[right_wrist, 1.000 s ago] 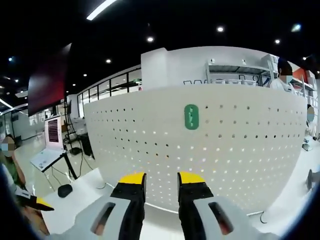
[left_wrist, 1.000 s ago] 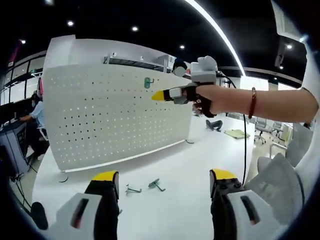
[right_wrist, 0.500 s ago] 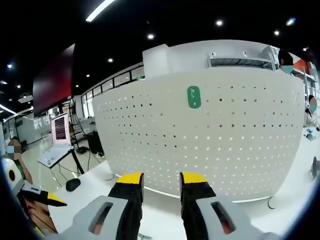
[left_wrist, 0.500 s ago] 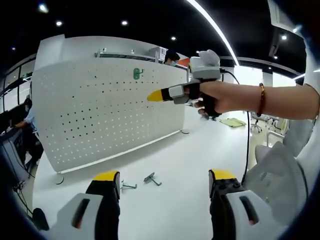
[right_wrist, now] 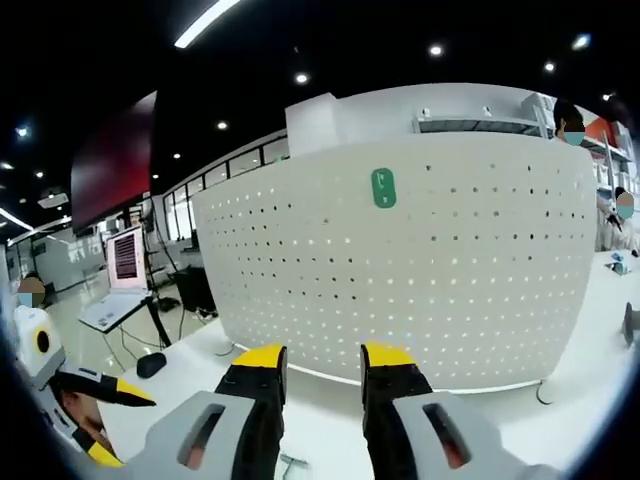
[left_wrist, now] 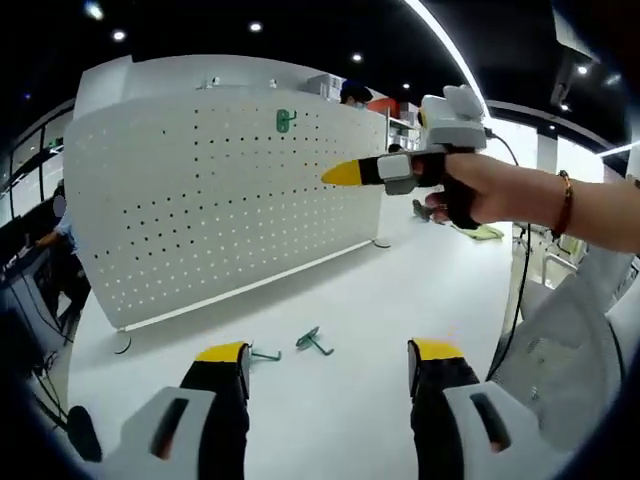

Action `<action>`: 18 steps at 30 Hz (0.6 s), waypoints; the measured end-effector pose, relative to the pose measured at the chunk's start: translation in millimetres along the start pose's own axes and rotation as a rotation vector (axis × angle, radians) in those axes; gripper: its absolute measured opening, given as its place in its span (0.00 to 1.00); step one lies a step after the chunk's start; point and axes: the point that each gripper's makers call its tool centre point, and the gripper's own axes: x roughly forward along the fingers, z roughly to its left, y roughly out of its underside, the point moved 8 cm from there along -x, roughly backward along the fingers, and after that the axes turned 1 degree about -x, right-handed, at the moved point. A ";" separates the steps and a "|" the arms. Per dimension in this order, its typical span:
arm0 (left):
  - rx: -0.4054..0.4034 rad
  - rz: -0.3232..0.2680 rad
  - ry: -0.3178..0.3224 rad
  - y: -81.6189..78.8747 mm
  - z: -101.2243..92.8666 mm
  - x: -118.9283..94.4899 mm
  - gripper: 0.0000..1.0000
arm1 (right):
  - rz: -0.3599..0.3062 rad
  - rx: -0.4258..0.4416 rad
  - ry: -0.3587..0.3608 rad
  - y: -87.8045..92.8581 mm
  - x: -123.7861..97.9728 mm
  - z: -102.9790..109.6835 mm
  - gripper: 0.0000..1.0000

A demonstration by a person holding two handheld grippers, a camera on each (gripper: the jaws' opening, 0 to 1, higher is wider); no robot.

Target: Insert the hook assembly into the mounting plate slot until the hook locks in place.

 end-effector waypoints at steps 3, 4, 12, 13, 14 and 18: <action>0.007 0.015 0.008 1.7 -0.1 6.1 0.65 | -0.017 0.012 -0.004 3.2 -5.3 0.3 0.30; 0.006 0.018 0.010 2.0 0.1 7.3 0.65 | -0.009 0.009 -0.011 5.4 -6.8 1.5 0.30; 0.018 0.053 0.026 6.4 0.4 18.4 0.66 | 0.012 0.005 -0.048 20.1 -16.0 6.1 0.37; 0.019 0.053 0.027 6.8 0.5 19.7 0.66 | 0.013 0.005 -0.050 20.7 -16.3 6.3 0.38; 0.018 0.056 0.031 7.3 0.2 21.6 0.66 | 0.015 0.009 -0.058 22.2 -17.3 7.1 0.40; 0.023 0.070 0.043 8.5 -1.6 25.2 0.66 | 0.014 0.005 -0.081 25.7 -21.6 9.6 0.44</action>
